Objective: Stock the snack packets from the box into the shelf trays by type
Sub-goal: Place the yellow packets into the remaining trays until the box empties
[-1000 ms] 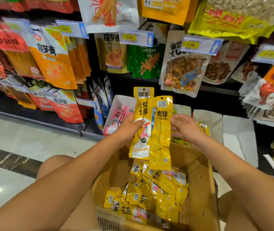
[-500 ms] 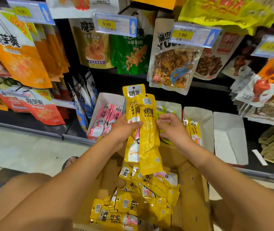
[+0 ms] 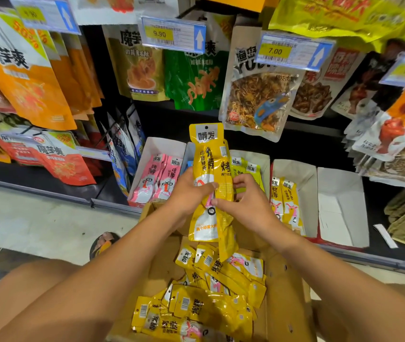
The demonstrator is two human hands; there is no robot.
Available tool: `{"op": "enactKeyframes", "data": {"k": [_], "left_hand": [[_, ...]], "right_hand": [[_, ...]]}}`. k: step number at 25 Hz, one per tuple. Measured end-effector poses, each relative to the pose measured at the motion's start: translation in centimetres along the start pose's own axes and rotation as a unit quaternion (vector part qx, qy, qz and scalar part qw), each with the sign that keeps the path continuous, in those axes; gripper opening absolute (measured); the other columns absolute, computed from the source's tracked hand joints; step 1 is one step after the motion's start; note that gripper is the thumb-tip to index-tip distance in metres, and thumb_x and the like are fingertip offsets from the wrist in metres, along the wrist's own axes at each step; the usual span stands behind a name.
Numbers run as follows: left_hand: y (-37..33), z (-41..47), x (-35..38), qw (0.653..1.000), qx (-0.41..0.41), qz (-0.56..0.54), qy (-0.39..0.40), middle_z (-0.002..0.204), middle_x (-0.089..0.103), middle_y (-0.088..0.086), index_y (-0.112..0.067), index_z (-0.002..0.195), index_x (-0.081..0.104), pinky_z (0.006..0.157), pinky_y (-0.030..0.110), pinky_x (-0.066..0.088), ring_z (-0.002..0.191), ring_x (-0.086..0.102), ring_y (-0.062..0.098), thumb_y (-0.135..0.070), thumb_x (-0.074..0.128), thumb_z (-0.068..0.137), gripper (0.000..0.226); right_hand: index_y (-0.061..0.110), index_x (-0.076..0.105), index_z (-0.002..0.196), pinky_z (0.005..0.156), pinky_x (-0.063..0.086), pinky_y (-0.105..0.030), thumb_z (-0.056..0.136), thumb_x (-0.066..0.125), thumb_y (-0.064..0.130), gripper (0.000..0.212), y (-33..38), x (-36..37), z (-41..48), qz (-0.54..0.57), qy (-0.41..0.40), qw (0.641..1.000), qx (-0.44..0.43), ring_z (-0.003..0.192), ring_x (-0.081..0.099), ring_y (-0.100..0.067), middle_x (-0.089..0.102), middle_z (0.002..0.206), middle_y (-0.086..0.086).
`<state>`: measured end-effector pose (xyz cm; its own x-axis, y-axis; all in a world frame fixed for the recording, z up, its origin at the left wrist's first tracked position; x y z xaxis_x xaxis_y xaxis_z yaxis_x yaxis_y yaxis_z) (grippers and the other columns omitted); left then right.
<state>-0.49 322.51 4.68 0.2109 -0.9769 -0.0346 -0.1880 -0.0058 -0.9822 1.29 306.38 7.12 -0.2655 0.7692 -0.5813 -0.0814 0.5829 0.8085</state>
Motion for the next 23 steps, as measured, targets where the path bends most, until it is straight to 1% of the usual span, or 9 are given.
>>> {"op": "enactKeyframes", "data": {"k": [4,7,9,11,13,15,18,20,23], "left_hand": [[-0.4,0.0,-0.3,1.0,-0.002,-0.019,-0.007,0.114,0.076,-0.003,-0.021,0.124,0.064,0.09,0.034,0.058,0.102,0.073,0.014,-0.021,0.06,0.103,0.021],[-0.1,0.4,-1.2,1.0,-0.009,0.001,-0.029,0.117,0.073,-0.003,-0.025,0.124,0.062,0.093,0.036,0.055,0.106,0.07,0.016,-0.026,0.057,0.104,0.021],[0.1,0.4,-1.4,0.999,-0.015,0.014,-0.038,0.116,0.071,-0.002,-0.023,0.123,0.061,0.085,0.03,0.053,0.106,0.068,0.015,-0.027,0.058,0.103,0.021],[0.6,0.2,-0.9,0.999,-0.029,0.017,-0.025,0.114,0.07,-0.003,-0.022,0.123,0.061,0.075,0.023,0.048,0.1,0.066,0.009,-0.028,0.061,0.102,0.022],[1.1,-0.1,0.0,0.999,-0.044,0.009,-0.001,0.113,0.07,-0.009,-0.026,0.119,0.061,0.073,0.02,0.046,0.099,0.065,0.004,-0.032,0.067,0.099,0.022],[1.6,-0.2,0.8,0.998,-0.056,-0.006,0.019,0.113,0.072,-0.01,-0.026,0.118,0.063,0.081,0.024,0.052,0.103,0.068,0.008,-0.033,0.074,0.093,0.028],[2.5,0.0,1.8,0.997,-0.075,-0.015,0.03,0.114,0.076,-0.002,-0.018,0.122,0.067,0.092,0.036,0.058,0.103,0.074,0.016,-0.022,0.077,0.091,0.033],[2.9,0.2,2.2,0.995,-0.089,-0.025,0.03,0.113,0.077,0.0,-0.019,0.12,0.068,0.095,0.041,0.058,0.102,0.074,0.018,-0.016,0.077,0.091,0.031],[3.2,0.3,3.0,0.989,-0.116,-0.079,0.055,0.112,0.077,0.007,-0.014,0.12,0.068,0.092,0.043,0.059,0.101,0.075,0.024,-0.01,0.077,0.09,0.032]], "right_hand": [[0.031,0.047,0.111,0.069,0.051,-0.027,0.082,0.073,0.037,0.039,-0.1,-1.0,0.2,0.022,-0.012,0.999,0.033,0.083,0.064,-0.006,0.054,0.101,0.021],[0.028,0.049,0.095,0.063,0.04,-0.025,0.096,0.052,0.021,0.008,-0.8,-1.6,0.8,0.151,-0.01,0.986,0.074,0.079,0.056,-0.008,0.052,0.09,0.014],[0.022,0.043,0.078,0.063,0.031,-0.031,0.097,0.043,0.011,0.022,-1.9,-1.8,1.5,0.218,-0.024,0.971,0.094,0.078,0.042,-0.021,0.044,0.079,0.006],[0.02,0.048,0.078,0.072,0.034,-0.031,0.099,0.043,0.013,0.023,-3.0,-1.9,1.6,0.263,-0.043,0.956,0.123,0.09,0.041,-0.022,0.049,0.09,0.004],[0.015,0.061,0.113,0.093,0.035,-0.031,0.102,0.046,0.02,0.02,-3.8,-1.3,1.7,0.291,-0.031,0.946,0.136,0.113,0.046,-0.019,0.052,0.123,0.002],[0.008,0.052,0.138,0.101,0.034,-0.033,0.102,0.051,0.025,0.04,-4.3,-0.5,1.8,0.301,-0.02,0.943,0.143,0.129,0.046,-0.021,0.05,0.139,-0.001],[0.005,0.056,0.132,0.107,0.044,-0.044,0.095,0.064,0.033,0.047,-4.4,-0.2,1.7,0.294,-0.004,0.946,0.134,0.122,0.058,-0.022,0.062,0.131,-0.002],[0.007,0.061,0.129,0.103,0.051,-0.048,0.093,0.069,0.031,0.044,-4.7,-0.4,1.6,0.305,0.004,0.942,0.141,0.111,0.067,-0.025,0.07,0.123,-0.007],[0.008,0.059,0.132,0.107,0.047,-0.047,0.089,0.072,0.02,0.047,-6.1,0.2,1.1,0.415,0.048,0.885,0.208,0.111,0.067,-0.026,0.072,0.118,-0.011]]}}
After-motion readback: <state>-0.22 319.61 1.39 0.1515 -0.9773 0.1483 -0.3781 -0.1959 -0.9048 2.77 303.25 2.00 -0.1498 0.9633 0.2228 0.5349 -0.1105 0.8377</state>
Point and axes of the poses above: each hand's wrist, its own z-axis towards the middle knuckle, its own x-axis out of the palm, y = z × x, the point moved 10 cm from there along z, towards the middle knuckle
